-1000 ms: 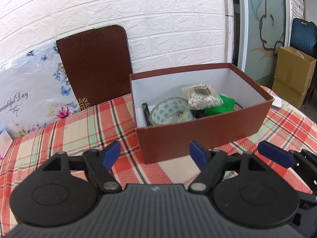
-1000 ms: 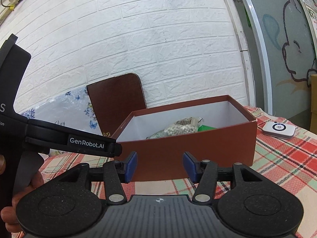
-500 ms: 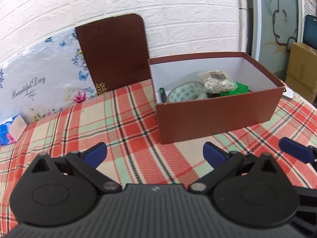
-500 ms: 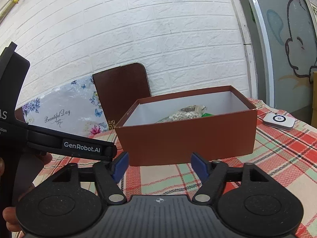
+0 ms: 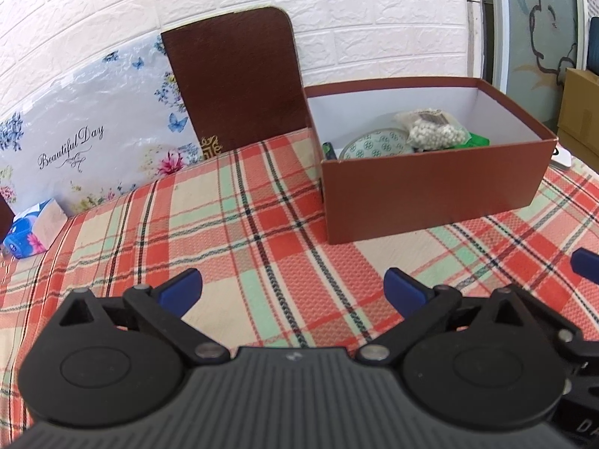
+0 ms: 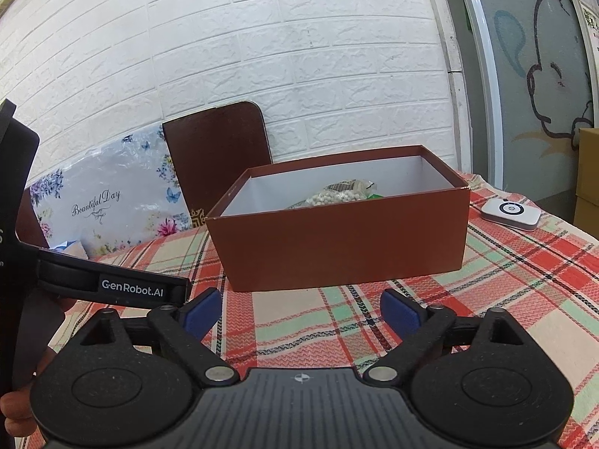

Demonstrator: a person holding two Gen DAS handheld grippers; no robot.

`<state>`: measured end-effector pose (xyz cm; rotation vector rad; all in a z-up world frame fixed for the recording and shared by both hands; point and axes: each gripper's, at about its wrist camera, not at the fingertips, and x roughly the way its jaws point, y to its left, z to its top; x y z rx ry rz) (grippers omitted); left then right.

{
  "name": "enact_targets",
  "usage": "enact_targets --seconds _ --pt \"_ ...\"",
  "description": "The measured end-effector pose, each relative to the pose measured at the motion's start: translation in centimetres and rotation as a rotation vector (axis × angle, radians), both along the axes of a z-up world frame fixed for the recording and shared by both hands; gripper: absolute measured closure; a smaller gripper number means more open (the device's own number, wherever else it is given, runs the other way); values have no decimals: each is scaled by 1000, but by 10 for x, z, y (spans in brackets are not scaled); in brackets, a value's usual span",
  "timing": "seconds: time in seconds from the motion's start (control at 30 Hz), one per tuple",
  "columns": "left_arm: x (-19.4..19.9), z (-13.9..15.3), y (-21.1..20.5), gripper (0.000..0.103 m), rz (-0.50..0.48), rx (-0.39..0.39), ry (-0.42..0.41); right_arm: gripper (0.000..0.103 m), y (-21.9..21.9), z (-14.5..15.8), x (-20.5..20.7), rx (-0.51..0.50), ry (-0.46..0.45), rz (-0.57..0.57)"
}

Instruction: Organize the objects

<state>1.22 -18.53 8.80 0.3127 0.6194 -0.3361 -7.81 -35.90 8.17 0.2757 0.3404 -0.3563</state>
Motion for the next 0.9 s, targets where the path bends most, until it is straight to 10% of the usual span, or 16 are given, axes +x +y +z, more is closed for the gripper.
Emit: enact_targets --seconds 0.9 --pt "-14 -10 16 0 30 25 12 8 21 7 -4 -35 14 16"
